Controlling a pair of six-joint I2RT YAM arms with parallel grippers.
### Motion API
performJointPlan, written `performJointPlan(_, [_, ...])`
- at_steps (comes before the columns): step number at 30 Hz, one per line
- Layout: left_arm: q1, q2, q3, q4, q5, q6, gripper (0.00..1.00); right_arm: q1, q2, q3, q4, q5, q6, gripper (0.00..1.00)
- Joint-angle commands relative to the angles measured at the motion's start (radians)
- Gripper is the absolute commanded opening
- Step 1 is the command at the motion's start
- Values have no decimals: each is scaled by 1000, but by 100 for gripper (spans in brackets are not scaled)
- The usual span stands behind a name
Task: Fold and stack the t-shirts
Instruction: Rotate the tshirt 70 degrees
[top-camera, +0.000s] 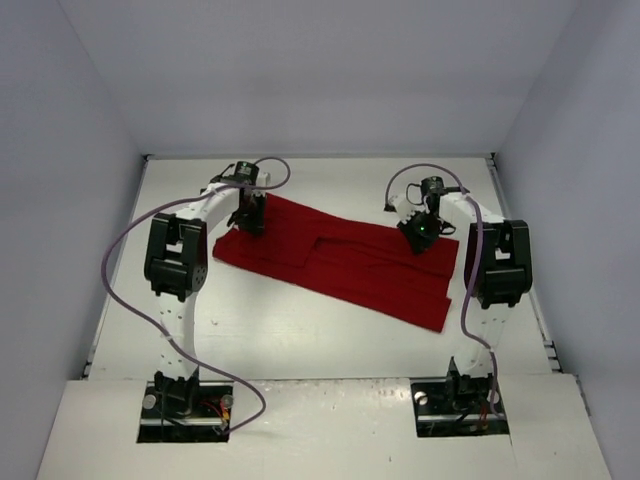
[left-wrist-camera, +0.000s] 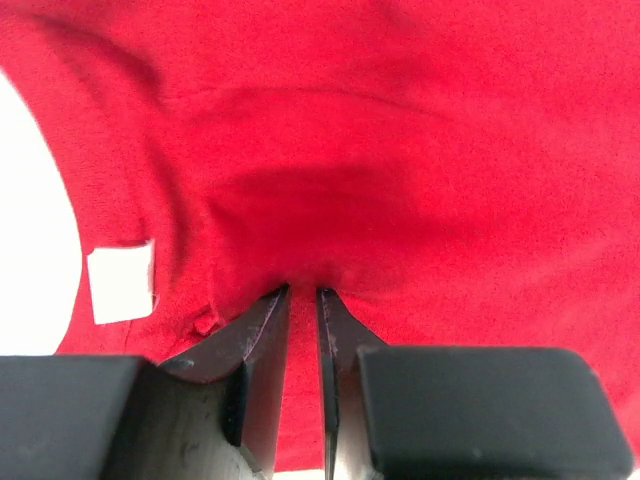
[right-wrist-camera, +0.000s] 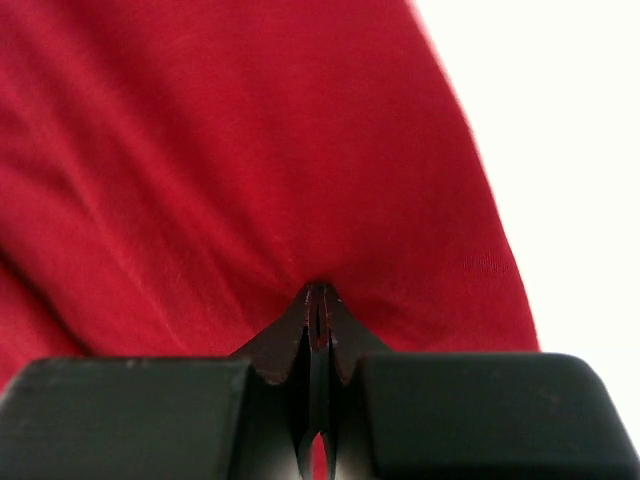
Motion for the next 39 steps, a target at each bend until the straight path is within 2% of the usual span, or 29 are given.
performJointPlan(1, [7, 114, 258, -11, -90, 75, 13, 115, -63, -41, -200, -5, 6, 0])
performJointPlan(7, [-11, 286, 618, -18, 139, 232, 14, 281, -99, -41, -251, -107, 44, 0])
performJointPlan(11, [-38, 370, 721, -16, 247, 281, 15, 394, -112, -37, -252, -177, 56, 0])
performJointPlan(16, [-69, 417, 761, -12, 343, 311, 15, 519, -68, 11, -247, -265, 83, 0])
performJointPlan(19, [-71, 412, 739, 37, 431, 288, 18, 573, -40, 60, -245, -317, 90, 0])
performJointPlan(21, [-66, 384, 714, 109, 454, 233, 24, 614, -35, 105, -244, -339, 101, 0])
performJointPlan(23, [-51, 354, 676, 174, 467, 164, 29, 632, -45, 124, -241, -339, 111, 5])
performJointPlan(25, [-37, 301, 645, 252, 456, 131, 39, 643, -66, 139, -241, -344, 155, 8])
performJointPlan(26, [-33, 297, 642, 270, 453, 125, 40, 647, -68, 139, -242, -348, 180, 11])
performJointPlan(28, [-29, 289, 680, 251, 444, 134, 44, 654, -106, 122, -243, -396, 256, 19])
performJointPlan(32, [-15, 252, 723, 227, 438, 113, 45, 647, -227, 99, -242, -410, 268, 21])
performJointPlan(34, [4, 182, 651, 253, 442, 64, 45, 565, -295, 103, -243, -370, 236, 19])
performJointPlan(36, [19, 63, 532, 323, 425, 25, 45, 431, -334, 80, -252, -346, 188, 14])
performJointPlan(39, [46, -80, 309, 448, 368, -10, 50, 349, -380, -24, -268, -200, 22, 7])
